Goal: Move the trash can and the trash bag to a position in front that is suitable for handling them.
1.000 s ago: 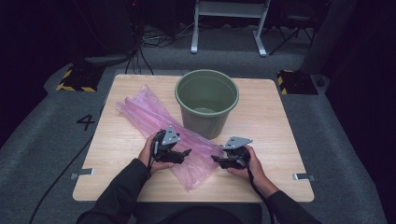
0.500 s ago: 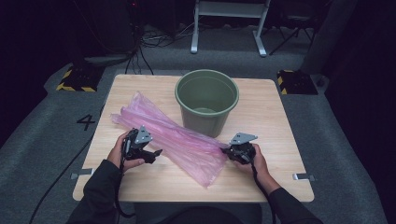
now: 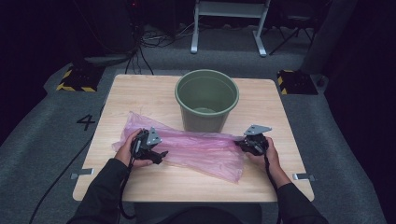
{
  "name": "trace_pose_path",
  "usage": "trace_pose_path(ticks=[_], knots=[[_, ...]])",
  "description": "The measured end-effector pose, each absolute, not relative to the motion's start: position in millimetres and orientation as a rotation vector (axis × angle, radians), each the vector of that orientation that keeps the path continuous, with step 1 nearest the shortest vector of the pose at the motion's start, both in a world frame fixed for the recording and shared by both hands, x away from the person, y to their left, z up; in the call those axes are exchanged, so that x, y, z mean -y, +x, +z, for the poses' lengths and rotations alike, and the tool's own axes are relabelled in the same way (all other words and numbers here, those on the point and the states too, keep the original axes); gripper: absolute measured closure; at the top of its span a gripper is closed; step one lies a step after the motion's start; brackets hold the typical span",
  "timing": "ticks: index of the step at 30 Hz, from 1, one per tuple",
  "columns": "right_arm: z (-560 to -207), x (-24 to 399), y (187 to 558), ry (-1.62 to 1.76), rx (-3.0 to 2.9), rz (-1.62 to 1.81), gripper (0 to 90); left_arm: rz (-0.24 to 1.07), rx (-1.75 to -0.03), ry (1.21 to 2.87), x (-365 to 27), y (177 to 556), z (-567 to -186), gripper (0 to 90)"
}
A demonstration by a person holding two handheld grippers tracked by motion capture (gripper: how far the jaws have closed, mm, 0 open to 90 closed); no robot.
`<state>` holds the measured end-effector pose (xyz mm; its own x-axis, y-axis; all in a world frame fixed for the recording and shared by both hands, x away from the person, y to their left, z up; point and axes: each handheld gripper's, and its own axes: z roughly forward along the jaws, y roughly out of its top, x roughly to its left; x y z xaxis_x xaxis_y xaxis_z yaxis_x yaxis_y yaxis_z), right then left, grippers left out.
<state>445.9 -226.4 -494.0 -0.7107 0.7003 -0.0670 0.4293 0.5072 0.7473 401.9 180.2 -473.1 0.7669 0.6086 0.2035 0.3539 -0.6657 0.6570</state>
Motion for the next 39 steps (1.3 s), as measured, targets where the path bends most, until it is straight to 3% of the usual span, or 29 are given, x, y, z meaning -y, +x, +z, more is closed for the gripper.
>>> trace_pose_path(ticks=[9,14,20,33,35,39], knots=[[-495.1,233.3,452.1,0.948,-2.4,1.059,78.4,0.445,-0.567,2.391,-151.5,395.4,-473.6,17.0],[-495.3,234.4,451.8,0.966,-2.387,1.062,73.5,0.418,-0.587,2.393,-146.8,397.4,-480.9,17.5],[-496.0,236.1,451.7,0.985,-2.38,1.051,65.9,0.508,-0.648,2.349,-144.6,402.5,-482.4,17.9],[-497.9,237.8,453.0,0.992,-2.4,1.049,52.9,0.665,-0.599,2.378,-121.4,421.0,-488.0,16.3],[-497.8,237.7,452.7,0.986,-2.404,1.044,49.2,0.671,-0.606,2.382,-120.0,425.9,-491.1,16.5],[-497.6,238.8,452.6,0.983,-2.416,1.04,44.3,0.564,-0.669,2.38,-124.0,434.8,-490.8,16.5]])
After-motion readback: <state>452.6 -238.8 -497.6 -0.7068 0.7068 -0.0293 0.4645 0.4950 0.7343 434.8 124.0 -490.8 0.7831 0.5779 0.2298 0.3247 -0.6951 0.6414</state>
